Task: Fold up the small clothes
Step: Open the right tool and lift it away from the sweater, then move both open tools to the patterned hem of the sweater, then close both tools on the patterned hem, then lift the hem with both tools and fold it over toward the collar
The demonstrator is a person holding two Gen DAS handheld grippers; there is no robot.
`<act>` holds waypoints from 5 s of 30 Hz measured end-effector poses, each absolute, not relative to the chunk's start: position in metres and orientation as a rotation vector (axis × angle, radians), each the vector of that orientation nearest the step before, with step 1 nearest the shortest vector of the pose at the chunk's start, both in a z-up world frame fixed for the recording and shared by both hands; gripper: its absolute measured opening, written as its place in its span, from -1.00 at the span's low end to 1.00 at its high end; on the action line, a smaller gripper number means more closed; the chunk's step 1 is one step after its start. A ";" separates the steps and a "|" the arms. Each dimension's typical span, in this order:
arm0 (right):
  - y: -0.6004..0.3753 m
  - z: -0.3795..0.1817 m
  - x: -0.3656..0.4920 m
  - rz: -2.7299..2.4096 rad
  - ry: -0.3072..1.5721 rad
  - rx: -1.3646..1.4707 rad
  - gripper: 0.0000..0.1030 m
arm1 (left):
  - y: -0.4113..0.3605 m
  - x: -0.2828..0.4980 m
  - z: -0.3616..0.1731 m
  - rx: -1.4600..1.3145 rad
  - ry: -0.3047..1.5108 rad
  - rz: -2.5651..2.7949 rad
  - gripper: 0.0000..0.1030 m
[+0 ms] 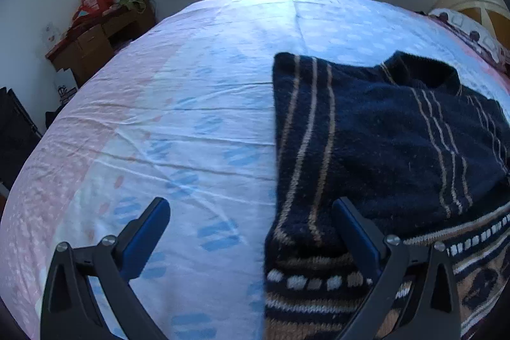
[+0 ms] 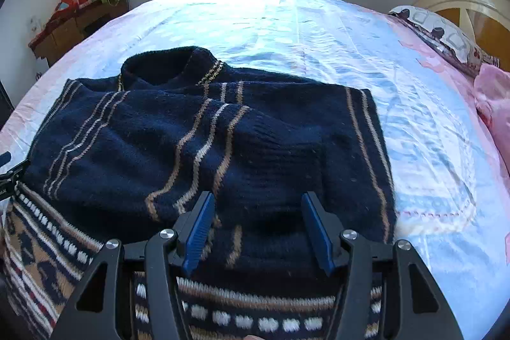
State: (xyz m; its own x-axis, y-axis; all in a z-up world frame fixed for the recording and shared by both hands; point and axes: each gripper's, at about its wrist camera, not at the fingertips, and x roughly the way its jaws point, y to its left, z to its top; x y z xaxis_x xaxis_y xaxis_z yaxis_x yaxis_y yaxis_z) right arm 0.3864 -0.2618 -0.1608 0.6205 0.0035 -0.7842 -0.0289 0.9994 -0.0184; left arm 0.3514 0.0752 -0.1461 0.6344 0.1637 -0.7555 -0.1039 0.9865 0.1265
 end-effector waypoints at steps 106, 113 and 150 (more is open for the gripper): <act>-0.319 -0.160 0.016 0.190 0.884 0.382 -0.85 | 0.063 0.048 -0.143 -0.105 0.882 -0.389 -0.80; -0.346 -0.146 0.013 0.296 0.780 0.641 -0.87 | 0.081 0.048 -0.116 -0.211 0.760 -0.407 -0.82; -0.347 -0.036 0.164 0.350 0.597 0.673 -0.88 | 0.094 0.221 -0.041 -0.314 0.592 -0.388 -0.84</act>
